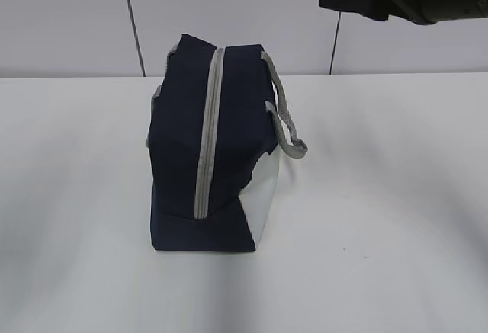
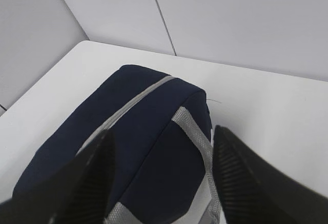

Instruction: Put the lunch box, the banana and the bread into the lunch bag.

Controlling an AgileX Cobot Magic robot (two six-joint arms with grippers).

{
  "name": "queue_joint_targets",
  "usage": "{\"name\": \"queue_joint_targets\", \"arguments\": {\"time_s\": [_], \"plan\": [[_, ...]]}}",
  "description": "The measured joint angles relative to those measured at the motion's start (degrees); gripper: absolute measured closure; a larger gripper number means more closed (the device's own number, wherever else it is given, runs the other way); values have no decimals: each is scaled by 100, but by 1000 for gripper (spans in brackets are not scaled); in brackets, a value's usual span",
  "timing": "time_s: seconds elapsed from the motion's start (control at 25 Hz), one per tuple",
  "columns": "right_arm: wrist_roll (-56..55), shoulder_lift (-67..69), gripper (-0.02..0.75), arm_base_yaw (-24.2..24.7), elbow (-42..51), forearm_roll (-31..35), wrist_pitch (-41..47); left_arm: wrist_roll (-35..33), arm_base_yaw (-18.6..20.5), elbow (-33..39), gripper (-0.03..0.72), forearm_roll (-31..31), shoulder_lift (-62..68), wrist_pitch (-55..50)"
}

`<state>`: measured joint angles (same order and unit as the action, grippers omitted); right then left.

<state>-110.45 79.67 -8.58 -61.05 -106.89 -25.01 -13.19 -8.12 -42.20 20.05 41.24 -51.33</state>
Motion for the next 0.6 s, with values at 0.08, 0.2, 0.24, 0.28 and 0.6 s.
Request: {"name": "queue_joint_targets", "arguments": {"time_s": [0.08, 0.2, 0.24, 0.28, 0.6], "plan": [[0, -169, 292, 0, 166, 0, 24, 0, 0, 241, 274, 0, -393, 0], [3, -423, 292, 0, 410, 0, 61, 0, 0, 536, 274, -5, -961, -79], [3, -497, 292, 0, 468, 0, 87, 0, 0, 628, 274, -10, -1150, -120], [3, -586, 293, 0, 531, 0, 107, 0, 0, 716, 274, -10, -1329, -150], [15, -1176, 293, 0, 1027, 26, 247, 0, 0, 1114, 274, -226, -2328, -323]]}}
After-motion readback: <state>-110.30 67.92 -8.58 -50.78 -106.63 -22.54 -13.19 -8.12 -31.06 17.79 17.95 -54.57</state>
